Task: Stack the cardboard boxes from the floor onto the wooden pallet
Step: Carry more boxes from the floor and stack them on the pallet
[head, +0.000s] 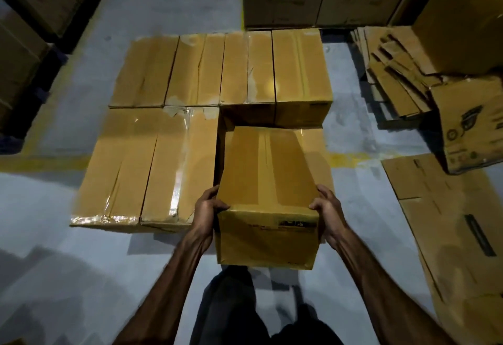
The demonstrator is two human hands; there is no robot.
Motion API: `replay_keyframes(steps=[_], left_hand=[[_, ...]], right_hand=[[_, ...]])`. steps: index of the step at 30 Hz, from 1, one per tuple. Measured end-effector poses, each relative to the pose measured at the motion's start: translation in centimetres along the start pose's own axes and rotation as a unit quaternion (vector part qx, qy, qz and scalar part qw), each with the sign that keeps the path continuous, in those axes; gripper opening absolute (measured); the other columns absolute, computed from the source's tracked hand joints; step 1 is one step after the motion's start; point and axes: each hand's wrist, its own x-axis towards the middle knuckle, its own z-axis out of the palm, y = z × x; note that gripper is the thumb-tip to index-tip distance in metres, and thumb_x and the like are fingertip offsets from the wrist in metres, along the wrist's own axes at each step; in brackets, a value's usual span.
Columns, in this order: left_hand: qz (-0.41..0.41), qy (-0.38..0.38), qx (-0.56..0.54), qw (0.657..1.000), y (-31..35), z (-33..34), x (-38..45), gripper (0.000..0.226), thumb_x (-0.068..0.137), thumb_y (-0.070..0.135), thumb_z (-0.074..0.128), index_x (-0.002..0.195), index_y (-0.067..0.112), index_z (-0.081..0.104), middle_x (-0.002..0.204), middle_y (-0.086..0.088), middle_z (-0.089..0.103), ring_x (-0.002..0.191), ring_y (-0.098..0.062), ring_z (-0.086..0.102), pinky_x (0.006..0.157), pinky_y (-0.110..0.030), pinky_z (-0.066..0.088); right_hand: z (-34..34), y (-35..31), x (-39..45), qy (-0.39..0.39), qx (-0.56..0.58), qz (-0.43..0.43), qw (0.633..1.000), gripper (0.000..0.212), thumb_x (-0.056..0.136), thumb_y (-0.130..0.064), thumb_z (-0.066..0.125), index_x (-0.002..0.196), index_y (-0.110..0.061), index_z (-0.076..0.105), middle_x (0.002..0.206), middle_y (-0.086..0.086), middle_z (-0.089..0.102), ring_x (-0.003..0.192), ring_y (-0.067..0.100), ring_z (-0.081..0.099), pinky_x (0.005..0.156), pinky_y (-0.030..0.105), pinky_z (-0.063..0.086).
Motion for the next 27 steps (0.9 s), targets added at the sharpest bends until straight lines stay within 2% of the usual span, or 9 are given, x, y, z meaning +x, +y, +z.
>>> replay_keyframes(steps=[2,5,9,12,14,16,19,22,27], left_hand=[[-0.018,0.009,0.002,1.0,0.1,-0.7,2.3,0.063,0.074,-0.016,0.053,0.127,0.014,0.066,0.125,-0.007,0.072,0.11,-0.033,0.066,0.075,-0.038,0.051],[-0.044,0.031,0.023,0.998,-1.4,-1.8,5.6,0.065,0.07,-0.021,0.047,0.122,0.013,0.068,0.119,-0.008,0.075,0.104,-0.038,0.067,0.071,-0.037,0.05],[-0.071,0.06,0.043,0.995,-5.4,-2.4,9.0,0.064,0.083,-0.024,0.038,0.132,0.007,0.064,0.12,-0.031,0.07,0.06,-0.026,0.06,0.05,-0.027,0.046],[-0.064,0.096,0.075,0.991,-8.8,-2.2,10.0,0.049,0.097,-0.019,0.037,0.132,0.004,0.062,0.126,-0.033,0.067,0.043,-0.012,0.055,0.039,-0.019,0.038],[-0.073,0.115,0.091,0.987,-10.8,-1.8,10.5,0.041,0.101,-0.013,0.041,0.126,0.01,0.063,0.112,-0.025,0.071,0.049,-0.015,0.057,0.041,-0.02,0.04],[-0.09,0.118,0.088,0.985,-12.1,-1.2,10.8,0.045,0.098,-0.016,0.044,0.124,0.017,0.061,0.103,-0.015,0.072,0.062,-0.022,0.06,0.043,-0.023,0.044],[-0.084,0.106,0.089,0.987,-13.2,-0.4,11.6,0.051,0.097,-0.012,0.051,0.131,0.024,0.058,0.113,0.005,0.072,0.085,-0.016,0.069,0.058,-0.028,0.058],[-0.063,0.1,0.123,0.985,-14.2,0.0,12.9,0.061,0.09,-0.005,0.056,0.145,0.021,0.056,0.132,0.003,0.069,0.117,-0.023,0.067,0.082,-0.038,0.062],[-0.045,0.101,0.168,0.98,-14.0,1.3,13.7,0.055,0.088,-0.003,0.059,0.127,0.036,0.064,0.117,0.013,0.074,0.11,-0.017,0.068,0.094,-0.043,0.06]], right_hand=[[1.4,0.4,2.0,0.01,-0.026,-0.004,1.0,0.09,0.068,-0.004,0.061,0.155,-0.021,0.046,0.162,0.004,0.045,0.142,0.035,0.047,0.105,0.055,0.052],[2.7,2.0,4.5,0.016,-0.05,0.004,0.999,0.084,0.079,0.015,0.055,0.156,-0.019,0.045,0.159,0.003,0.047,0.14,0.033,0.049,0.095,0.05,0.057],[3.5,5.6,7.7,0.029,-0.063,0.026,0.997,0.086,0.079,0.029,0.045,0.151,-0.016,0.049,0.144,0.0,0.056,0.109,0.013,0.062,0.067,0.031,0.052],[3.5,8.3,9.5,0.038,-0.066,0.025,0.997,0.084,0.079,0.031,0.044,0.15,-0.015,0.05,0.145,0.0,0.058,0.122,0.018,0.058,0.079,0.028,0.054],[3.2,10.0,10.8,0.037,-0.062,0.02,0.997,0.082,0.081,0.029,0.046,0.15,-0.015,0.05,0.15,0.003,0.057,0.131,0.02,0.054,0.098,0.034,0.053],[2.9,11.3,11.8,0.031,-0.06,0.022,0.997,0.079,0.084,0.026,0.05,0.152,-0.015,0.048,0.151,0.003,0.056,0.133,0.02,0.052,0.105,0.041,0.05],[2.5,13.0,13.0,0.013,-0.056,0.025,0.998,0.076,0.087,0.024,0.053,0.154,-0.011,0.044,0.152,0.006,0.055,0.129,0.019,0.052,0.103,0.04,0.048],[2.1,14.5,14.5,-0.001,-0.059,0.029,0.998,0.079,0.087,0.023,0.055,0.157,-0.008,0.041,0.154,0.008,0.053,0.129,0.018,0.051,0.102,0.039,0.047],[2.1,15.8,16.8,-0.01,-0.083,0.011,0.996,0.08,0.087,0.024,0.051,0.16,-0.006,0.038,0.158,0.013,0.05,0.14,0.028,0.052,0.115,0.052,0.047]])
